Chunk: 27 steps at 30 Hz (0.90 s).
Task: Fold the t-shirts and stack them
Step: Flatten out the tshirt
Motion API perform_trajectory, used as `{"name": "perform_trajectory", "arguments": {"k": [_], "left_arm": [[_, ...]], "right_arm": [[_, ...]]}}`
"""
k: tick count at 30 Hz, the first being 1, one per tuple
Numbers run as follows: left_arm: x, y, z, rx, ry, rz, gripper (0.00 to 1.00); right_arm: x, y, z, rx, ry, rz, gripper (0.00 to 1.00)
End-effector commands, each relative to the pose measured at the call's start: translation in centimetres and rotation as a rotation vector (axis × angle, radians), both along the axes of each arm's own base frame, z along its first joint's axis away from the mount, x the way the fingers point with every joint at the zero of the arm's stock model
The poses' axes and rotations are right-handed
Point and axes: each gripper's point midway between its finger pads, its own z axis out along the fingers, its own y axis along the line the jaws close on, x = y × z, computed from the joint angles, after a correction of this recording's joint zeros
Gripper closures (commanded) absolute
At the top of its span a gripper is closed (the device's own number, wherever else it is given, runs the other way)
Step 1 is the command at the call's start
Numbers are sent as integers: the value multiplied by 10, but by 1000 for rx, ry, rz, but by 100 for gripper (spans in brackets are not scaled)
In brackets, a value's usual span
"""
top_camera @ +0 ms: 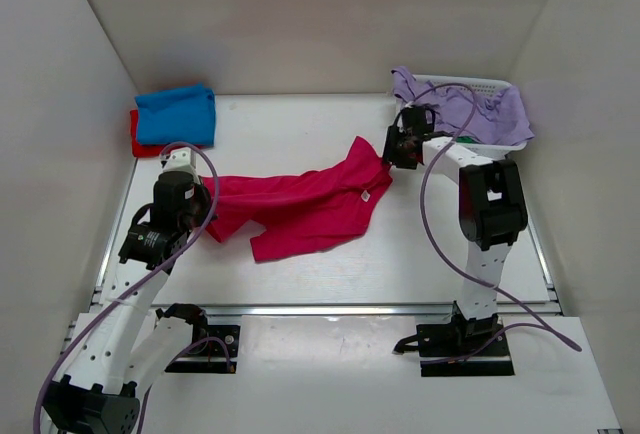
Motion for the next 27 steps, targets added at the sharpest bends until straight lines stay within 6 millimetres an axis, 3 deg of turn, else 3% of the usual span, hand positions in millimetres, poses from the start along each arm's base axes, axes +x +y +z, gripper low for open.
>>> {"name": "perform_trajectory", "arguments": {"k": [1, 2, 8, 10, 12, 14, 16, 18, 21, 24, 25, 27], "left_arm": [[1, 5, 3, 24, -13, 12, 100], [2, 5, 2, 22, -9, 13, 100], [0, 7, 0, 27, -7, 14, 100], [0, 5, 0, 24, -8, 5, 100], [1, 6, 3, 26, -20, 12, 100], [0, 6, 1, 25, -13, 11, 100], [0, 6, 1, 26, -15, 11, 100], [1, 7, 1, 26, -14, 13, 100], [9, 12, 17, 33, -56, 34, 100], [25, 18, 54, 29, -142, 65, 100], [30, 20, 66, 25, -175, 74, 100], [43, 24, 99, 14, -250, 98, 100]], "right_arm": [[23, 1, 12, -7, -55, -47, 55], [21, 2, 2, -16, -37, -44, 55], [22, 5, -8, -2, -21, -49, 56], [25, 5, -8, 3, -20, -48, 63], [22, 9, -8, -1, -21, -32, 90], [22, 14, 2, -11, -47, -6, 100], [19, 16, 17, -24, -85, 7, 99], [21, 15, 39, -43, -135, 15, 100], [16, 11, 87, -53, -220, 25, 100], [4, -1, 175, -96, -393, 27, 100], [0, -4, 191, -98, -427, 16, 100], [-20, -15, 262, -115, -572, 4, 100]]}}
